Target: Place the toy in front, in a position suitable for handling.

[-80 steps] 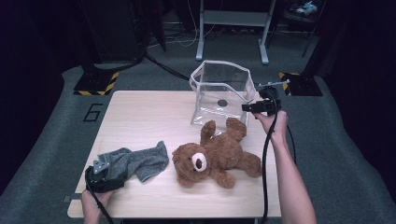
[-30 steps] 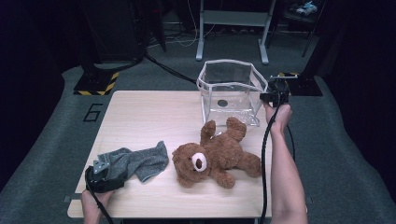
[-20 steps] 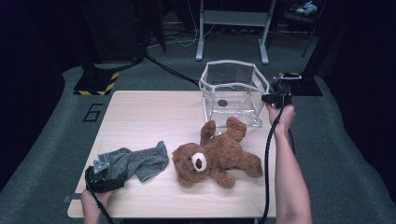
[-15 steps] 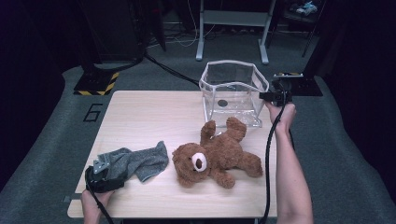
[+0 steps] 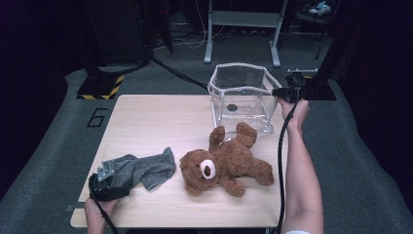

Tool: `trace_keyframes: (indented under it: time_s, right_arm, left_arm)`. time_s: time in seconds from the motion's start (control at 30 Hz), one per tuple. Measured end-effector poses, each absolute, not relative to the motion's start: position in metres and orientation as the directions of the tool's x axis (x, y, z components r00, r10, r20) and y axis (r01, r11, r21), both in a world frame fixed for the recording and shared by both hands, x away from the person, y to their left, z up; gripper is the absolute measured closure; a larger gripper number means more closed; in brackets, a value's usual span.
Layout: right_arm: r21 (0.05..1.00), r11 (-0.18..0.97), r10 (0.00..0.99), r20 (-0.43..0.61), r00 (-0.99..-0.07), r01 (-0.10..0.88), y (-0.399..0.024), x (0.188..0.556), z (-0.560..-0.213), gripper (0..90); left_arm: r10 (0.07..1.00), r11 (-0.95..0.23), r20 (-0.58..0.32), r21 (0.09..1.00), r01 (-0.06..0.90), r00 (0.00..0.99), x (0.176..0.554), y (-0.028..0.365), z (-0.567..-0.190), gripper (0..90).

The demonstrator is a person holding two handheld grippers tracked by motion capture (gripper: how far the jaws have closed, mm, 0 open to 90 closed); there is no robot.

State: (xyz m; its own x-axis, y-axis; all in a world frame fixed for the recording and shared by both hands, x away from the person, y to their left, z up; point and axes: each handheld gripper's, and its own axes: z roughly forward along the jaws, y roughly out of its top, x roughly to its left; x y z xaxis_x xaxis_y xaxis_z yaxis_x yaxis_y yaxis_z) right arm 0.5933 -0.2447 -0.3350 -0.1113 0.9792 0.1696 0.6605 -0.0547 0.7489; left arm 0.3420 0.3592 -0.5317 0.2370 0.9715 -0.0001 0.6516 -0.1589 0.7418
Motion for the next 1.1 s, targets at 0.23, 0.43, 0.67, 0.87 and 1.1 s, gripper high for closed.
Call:
trace_keyframes:
  time_s: [0.23, 0.43, 0.67, 0.87, 1.1]
  right_arm:
    - [0.760, -0.043, 0.983, 0.150, -0.110, 0.649, -0.241, 0.592, -0.334, 85.9]
    - [0.764, -0.095, 0.982, 0.177, -0.065, 0.639, -0.246, 0.591, -0.336, 86.9]
    - [0.761, -0.151, 0.979, 0.204, -0.011, 0.631, -0.254, 0.586, -0.337, 86.9]
    - [0.756, -0.151, 0.975, 0.218, -0.028, 0.637, -0.257, 0.583, -0.338, 82.0]
    - [0.783, -0.082, 0.975, 0.192, -0.113, 0.616, -0.246, 0.571, -0.321, 51.8]
  left_arm:
    - [0.972, -0.159, 0.000, 0.742, 0.651, 0.237, 0.342, 0.359, -0.532, 10.5]
    - [0.972, -0.158, -0.001, 0.741, 0.653, 0.237, 0.342, 0.359, -0.532, 10.5]
    - [0.972, -0.158, -0.001, 0.741, 0.653, 0.237, 0.342, 0.359, -0.532, 10.5]
    - [0.972, -0.158, -0.002, 0.740, 0.653, 0.237, 0.342, 0.359, -0.532, 10.5]
    - [0.972, -0.158, -0.001, 0.741, 0.653, 0.237, 0.342, 0.359, -0.532, 10.5]
